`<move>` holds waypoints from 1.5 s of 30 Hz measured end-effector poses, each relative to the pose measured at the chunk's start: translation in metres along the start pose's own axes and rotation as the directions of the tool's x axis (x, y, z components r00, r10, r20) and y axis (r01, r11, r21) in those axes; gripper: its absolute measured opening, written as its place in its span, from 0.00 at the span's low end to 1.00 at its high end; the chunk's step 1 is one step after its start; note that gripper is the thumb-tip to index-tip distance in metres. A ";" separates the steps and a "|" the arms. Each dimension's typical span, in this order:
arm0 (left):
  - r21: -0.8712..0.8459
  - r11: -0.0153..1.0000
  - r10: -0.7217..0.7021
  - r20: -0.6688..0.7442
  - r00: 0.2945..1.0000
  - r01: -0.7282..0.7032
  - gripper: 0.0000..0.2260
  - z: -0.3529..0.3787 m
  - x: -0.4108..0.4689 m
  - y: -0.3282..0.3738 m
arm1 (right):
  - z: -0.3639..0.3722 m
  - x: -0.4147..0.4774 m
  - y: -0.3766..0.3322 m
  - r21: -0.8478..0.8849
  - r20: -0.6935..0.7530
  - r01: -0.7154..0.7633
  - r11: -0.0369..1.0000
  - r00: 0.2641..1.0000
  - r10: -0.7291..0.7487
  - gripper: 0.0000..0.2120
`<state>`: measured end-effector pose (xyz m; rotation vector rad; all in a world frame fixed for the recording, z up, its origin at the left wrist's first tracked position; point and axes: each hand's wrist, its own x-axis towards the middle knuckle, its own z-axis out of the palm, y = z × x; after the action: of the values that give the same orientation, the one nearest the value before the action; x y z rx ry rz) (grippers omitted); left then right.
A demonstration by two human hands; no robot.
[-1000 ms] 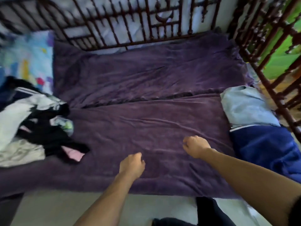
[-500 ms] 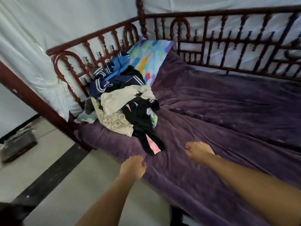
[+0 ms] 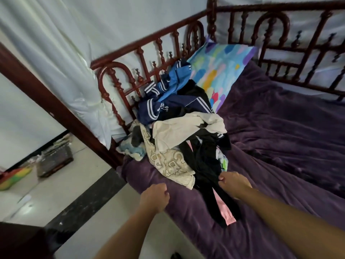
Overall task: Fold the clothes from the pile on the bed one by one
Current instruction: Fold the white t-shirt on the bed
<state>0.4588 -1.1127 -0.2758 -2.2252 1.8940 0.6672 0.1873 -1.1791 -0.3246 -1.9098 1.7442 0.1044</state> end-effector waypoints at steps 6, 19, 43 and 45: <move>0.064 0.997 0.043 -0.022 0.999 -0.042 0.07 -0.039 0.108 -0.056 | -0.012 0.098 -0.076 0.061 -0.031 -0.016 0.998 0.999 0.018 0.14; 0.209 0.818 0.531 0.082 0.843 -0.536 0.13 -0.059 0.384 -0.119 | 0.059 0.303 -0.209 0.183 -0.031 -0.246 0.952 0.966 0.256 0.23; -0.306 0.610 0.686 -0.258 0.681 -0.731 0.09 -0.204 0.333 0.011 | -0.093 0.192 -0.179 0.717 -0.450 -0.086 0.691 0.701 0.554 0.01; -0.323 0.537 0.731 -0.283 0.621 -0.779 0.04 -0.228 0.305 0.022 | -0.118 0.156 -0.182 0.569 -0.552 -0.120 0.813 0.678 0.486 0.02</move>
<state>0.5246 -1.4798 -0.1965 -1.4906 3.0573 1.1716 0.3482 -1.3690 -0.2273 -1.2975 2.2675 -0.9617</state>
